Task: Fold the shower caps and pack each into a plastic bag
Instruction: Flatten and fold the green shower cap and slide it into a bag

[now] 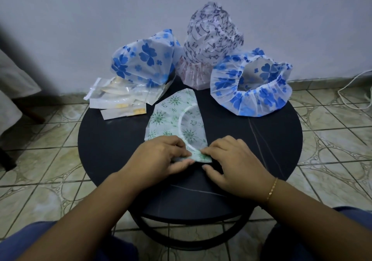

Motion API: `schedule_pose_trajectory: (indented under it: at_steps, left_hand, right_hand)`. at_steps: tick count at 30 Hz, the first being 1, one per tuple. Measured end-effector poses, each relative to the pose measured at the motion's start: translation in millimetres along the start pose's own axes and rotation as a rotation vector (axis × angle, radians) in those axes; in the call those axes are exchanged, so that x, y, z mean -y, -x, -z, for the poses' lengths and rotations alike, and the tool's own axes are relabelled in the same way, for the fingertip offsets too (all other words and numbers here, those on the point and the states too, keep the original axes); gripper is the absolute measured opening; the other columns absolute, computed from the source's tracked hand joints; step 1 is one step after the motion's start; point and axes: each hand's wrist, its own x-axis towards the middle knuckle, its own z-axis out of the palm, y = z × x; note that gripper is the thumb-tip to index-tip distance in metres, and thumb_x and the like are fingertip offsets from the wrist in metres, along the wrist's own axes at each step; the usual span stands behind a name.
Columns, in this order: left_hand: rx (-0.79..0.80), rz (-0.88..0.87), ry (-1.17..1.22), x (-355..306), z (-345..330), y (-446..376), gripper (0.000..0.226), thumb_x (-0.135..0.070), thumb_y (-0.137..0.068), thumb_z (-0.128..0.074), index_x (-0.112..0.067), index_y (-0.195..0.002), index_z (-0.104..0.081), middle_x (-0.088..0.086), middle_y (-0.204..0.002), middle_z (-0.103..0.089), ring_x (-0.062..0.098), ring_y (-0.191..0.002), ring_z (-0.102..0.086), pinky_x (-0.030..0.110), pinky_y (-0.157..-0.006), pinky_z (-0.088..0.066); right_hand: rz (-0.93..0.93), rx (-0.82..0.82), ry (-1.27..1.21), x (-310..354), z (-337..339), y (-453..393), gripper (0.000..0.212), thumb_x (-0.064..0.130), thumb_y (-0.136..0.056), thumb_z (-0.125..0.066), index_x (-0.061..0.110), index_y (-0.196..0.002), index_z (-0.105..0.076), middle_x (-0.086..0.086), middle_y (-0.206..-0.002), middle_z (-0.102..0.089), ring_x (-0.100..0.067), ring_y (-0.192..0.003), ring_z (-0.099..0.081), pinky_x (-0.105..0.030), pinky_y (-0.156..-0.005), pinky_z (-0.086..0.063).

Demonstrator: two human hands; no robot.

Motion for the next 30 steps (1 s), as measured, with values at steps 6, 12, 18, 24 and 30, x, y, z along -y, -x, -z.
schedule_pose_trajectory:
  at_steps: [6,12,18,24,30]
  left_hand:
    - [-0.012,0.285,0.231,-6.6,3.4,-1.5,0.038,-0.067,-0.077,-0.056,-0.039,-0.098,-0.069,-0.018,-0.087,-0.069,-0.006,-0.083,-0.061,0.020,-0.075,-0.051]
    - [-0.002,0.505,0.465,-1.9,6.1,-6.4,0.010,-0.042,-0.068,-0.076,-0.034,-0.074,-0.073,-0.015,-0.076,-0.072,-0.003,-0.076,-0.065,0.012,-0.068,-0.049]
    - [-0.039,0.551,0.456,1.7,-0.4,-10.8,0.022,-0.059,-0.056,-0.065,-0.040,-0.066,-0.070,-0.015,-0.077,-0.070,-0.002,-0.077,-0.063,0.024,-0.075,-0.052]
    - [-0.081,0.601,0.392,2.2,-5.0,-12.9,0.024,-0.052,-0.065,-0.076,-0.030,-0.070,-0.066,-0.009,-0.072,-0.069,0.006,-0.068,-0.062,0.033,-0.069,-0.052]
    - [-0.099,0.474,0.069,0.7,-8.9,-14.7,0.024,-0.055,-0.072,-0.069,-0.034,-0.079,-0.061,-0.016,-0.091,-0.048,0.001,-0.085,-0.048,0.023,-0.064,-0.042]
  right_hand:
    - [-0.185,0.105,-0.285,-1.8,7.1,-6.2,0.029,0.040,-0.094,-0.044,0.020,-0.090,-0.065,0.007,-0.091,-0.054,-0.011,-0.096,-0.041,-0.031,-0.089,-0.030]
    - [-0.378,0.152,-0.384,-4.3,6.5,-14.4,0.041,0.044,-0.093,-0.047,0.013,-0.068,-0.059,0.007,-0.096,-0.050,-0.013,-0.103,-0.037,-0.033,-0.096,-0.028]
    - [-0.433,0.047,-0.424,-3.3,3.6,-13.6,0.040,0.046,-0.087,-0.055,0.011,-0.074,-0.070,0.007,-0.088,-0.050,-0.014,-0.102,-0.038,-0.038,-0.097,-0.036]
    - [-0.490,-0.001,-0.412,-4.4,3.4,-11.3,0.026,0.048,-0.082,-0.062,0.024,-0.073,-0.058,0.013,-0.088,-0.047,-0.011,-0.101,-0.037,-0.031,-0.093,-0.035]
    - [-0.333,-0.049,-0.241,-3.3,2.6,-9.0,0.024,0.045,-0.087,-0.057,0.039,-0.109,-0.051,0.014,-0.102,-0.047,-0.010,-0.103,-0.036,-0.029,-0.088,-0.030]
